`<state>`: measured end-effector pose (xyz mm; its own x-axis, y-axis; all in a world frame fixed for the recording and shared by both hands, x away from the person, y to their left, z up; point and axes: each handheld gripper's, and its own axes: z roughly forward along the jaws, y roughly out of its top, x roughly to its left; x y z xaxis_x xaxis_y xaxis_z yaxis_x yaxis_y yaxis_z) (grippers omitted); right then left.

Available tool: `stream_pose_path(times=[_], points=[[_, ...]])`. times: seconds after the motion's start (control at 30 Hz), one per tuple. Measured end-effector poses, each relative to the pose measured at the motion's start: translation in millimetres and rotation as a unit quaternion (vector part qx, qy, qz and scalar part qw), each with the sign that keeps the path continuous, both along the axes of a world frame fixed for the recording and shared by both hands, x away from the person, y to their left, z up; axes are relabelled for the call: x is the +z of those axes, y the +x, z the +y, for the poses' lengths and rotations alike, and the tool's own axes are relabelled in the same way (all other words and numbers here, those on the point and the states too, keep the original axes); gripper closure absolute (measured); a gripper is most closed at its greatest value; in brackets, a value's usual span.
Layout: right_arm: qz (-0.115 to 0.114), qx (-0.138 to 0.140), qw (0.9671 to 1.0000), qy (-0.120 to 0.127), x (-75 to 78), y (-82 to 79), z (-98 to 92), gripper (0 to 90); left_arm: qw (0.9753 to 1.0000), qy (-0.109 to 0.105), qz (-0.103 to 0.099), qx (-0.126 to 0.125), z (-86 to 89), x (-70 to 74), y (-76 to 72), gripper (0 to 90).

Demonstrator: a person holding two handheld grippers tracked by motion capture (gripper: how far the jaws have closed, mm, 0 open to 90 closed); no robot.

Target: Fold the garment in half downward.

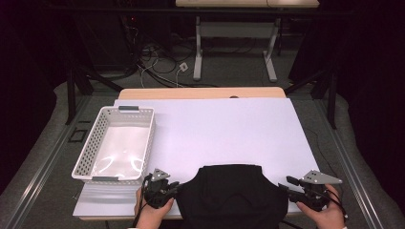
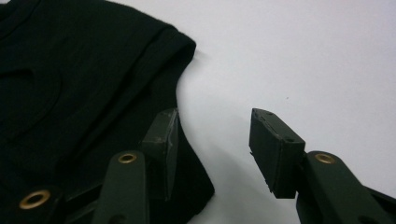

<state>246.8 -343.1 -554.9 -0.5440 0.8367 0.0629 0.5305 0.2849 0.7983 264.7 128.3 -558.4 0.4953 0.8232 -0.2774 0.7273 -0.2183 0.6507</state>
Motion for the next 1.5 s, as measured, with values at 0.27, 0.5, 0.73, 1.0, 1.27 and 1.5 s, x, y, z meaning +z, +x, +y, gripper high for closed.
stream_pose_path(times=[0.27,0.5,0.73,1.0,1.27,1.5], points=[[0.020,-0.001,0.9998,-0.006,-3.4,-4.3,-5.5,52.6,0.9997,-0.001,-0.025,0.008,5.2,14.3,-0.1,87.6],[0.033,0.019,0.9991,-0.018,-6.3,-5.4,1.2,56.5,0.9990,-0.015,-0.038,0.015,12.0,21.6,2.0,87.7],[0.052,0.026,0.9981,-0.020,-3.6,-8.6,1.8,72.3,0.9990,-0.018,-0.039,0.015,12.1,21.0,2.8,87.8],[0.062,0.038,0.9970,-0.026,-2.1,-9.1,5.7,83.3,0.9989,-0.021,-0.040,0.012,10.7,21.3,3.6,87.9],[0.048,0.020,0.9985,-0.016,8.4,-8.6,4.9,85.4,0.9985,-0.029,-0.045,0.011,10.7,25.8,6.3,88.0],[0.012,-0.002,0.9999,-0.008,24.1,-5.3,-0.7,85.7,0.9980,-0.030,-0.055,0.009,8.6,35.3,12.3,88.2]])
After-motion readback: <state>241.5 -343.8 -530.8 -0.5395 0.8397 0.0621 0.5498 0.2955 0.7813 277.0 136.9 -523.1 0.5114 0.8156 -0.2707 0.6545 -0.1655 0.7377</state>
